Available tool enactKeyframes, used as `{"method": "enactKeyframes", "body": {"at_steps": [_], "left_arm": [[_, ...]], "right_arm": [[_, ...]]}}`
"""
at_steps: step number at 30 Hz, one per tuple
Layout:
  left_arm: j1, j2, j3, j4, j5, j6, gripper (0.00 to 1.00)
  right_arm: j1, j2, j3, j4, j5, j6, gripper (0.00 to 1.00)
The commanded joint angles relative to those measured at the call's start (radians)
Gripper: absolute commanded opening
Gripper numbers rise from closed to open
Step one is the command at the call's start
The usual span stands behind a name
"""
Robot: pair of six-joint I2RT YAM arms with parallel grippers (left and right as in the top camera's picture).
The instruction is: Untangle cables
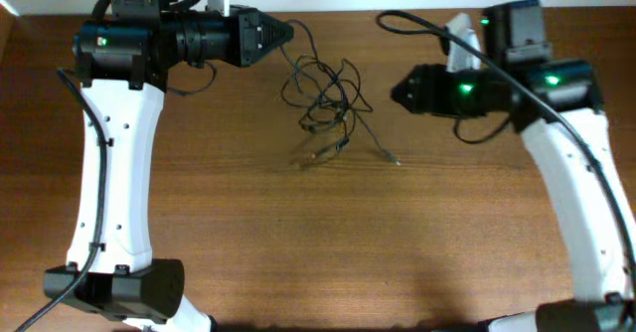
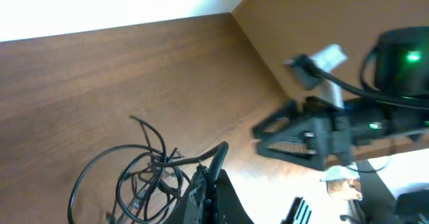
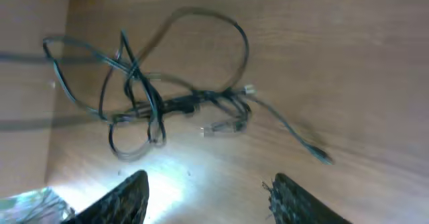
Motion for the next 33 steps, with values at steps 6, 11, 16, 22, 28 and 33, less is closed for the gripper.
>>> {"method": "enactKeyframes", "body": {"at_steps": [6, 11, 16, 22, 28, 33], "left_arm": [[-0.015, -0.018, 0.016, 0.011, 0.042, -0.019, 0.0], [-0.016, -0.018, 0.016, 0.018, 0.042, -0.019, 0.0], [-0.016, -0.018, 0.016, 0.021, 0.042, -0.019, 0.0], [-0.016, -0.018, 0.016, 0.022, 0.042, -0.019, 0.0], [-0.016, -0.018, 0.016, 0.026, 0.061, -0.064, 0.0], [-0.015, -0.018, 0.016, 0.02, 0.056, -0.043, 0.0]], "right_arm": [[0.103, 0.229, 0.005, 0.095, 0.013, -0.101, 0.59], [0.11, 0.275, -0.014, 0.248, 0.066, -0.079, 0.59], [0.177, 0.401, -0.015, 0.47, 0.272, 0.217, 0.59], [0.181, 0.425, -0.015, 0.654, 0.27, 0.3, 0.55], [0.194, 0.462, -0.015, 0.745, 0.267, 0.385, 0.46], [0.123, 0.454, -0.015, 0.673, 0.032, 0.325, 0.04]]}}
